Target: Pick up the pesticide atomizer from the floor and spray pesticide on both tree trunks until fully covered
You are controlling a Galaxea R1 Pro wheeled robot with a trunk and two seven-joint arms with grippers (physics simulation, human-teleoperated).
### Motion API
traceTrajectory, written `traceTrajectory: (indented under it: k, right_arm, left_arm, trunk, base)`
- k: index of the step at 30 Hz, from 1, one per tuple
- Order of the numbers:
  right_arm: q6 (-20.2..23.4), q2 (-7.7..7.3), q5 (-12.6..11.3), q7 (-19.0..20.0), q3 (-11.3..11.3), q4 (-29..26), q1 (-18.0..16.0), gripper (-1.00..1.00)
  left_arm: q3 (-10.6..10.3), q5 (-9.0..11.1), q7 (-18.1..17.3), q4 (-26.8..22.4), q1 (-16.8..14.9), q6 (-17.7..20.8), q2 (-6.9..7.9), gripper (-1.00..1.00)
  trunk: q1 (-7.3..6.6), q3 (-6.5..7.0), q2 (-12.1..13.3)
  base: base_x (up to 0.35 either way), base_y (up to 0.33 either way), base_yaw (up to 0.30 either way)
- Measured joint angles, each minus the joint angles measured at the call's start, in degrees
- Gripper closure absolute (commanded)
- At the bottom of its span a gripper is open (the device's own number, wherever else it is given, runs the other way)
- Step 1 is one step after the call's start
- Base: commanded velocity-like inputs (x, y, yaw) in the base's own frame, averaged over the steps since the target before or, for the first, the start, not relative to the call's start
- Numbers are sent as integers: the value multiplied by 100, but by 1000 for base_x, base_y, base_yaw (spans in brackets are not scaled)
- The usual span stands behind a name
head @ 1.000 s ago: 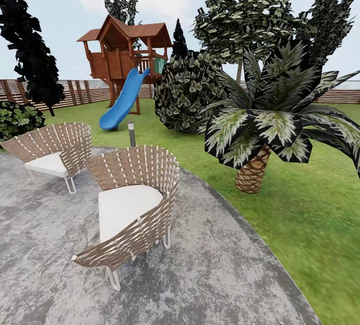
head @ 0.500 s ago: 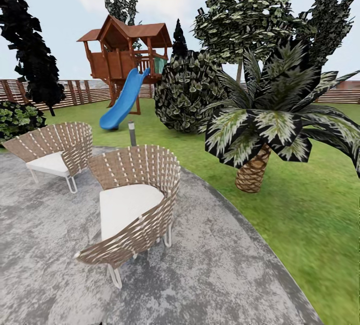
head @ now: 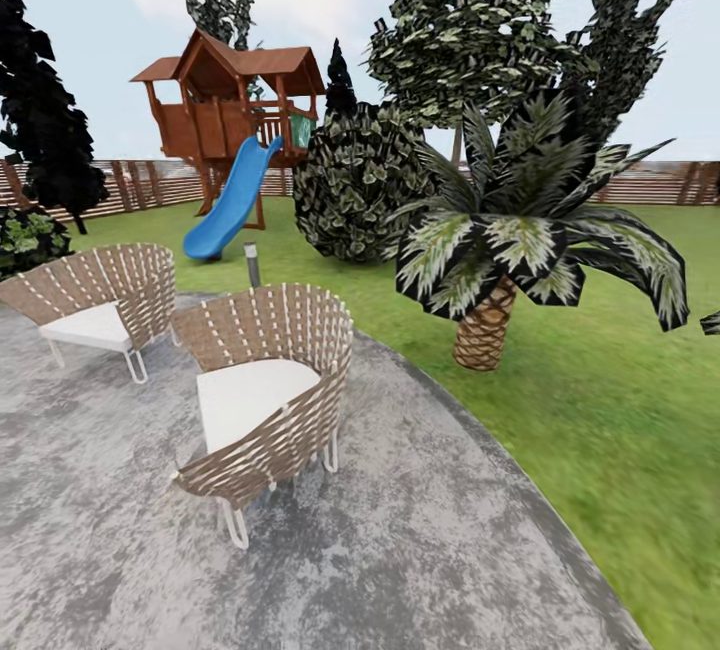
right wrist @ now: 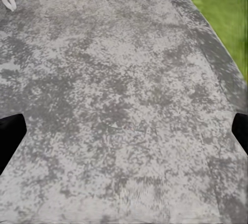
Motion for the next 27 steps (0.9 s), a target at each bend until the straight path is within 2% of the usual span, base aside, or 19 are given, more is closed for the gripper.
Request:
traceTrajectory:
  k: [17,27]
  right_arm:
    - [-2,-1,0,-8,3,-41,0,-100]
    - [-2,16,0,-8,4,-47,0,-100]
  left_arm:
    - [-1,0,0,1,0,0,8,-100]
    - [1,-7,0,1,0,0,7,-100]
  trunk:
    - [0,0,0]
    - [0,0,0]
  base:
    - [-328,2,-266]
    - [-328,0,-206]
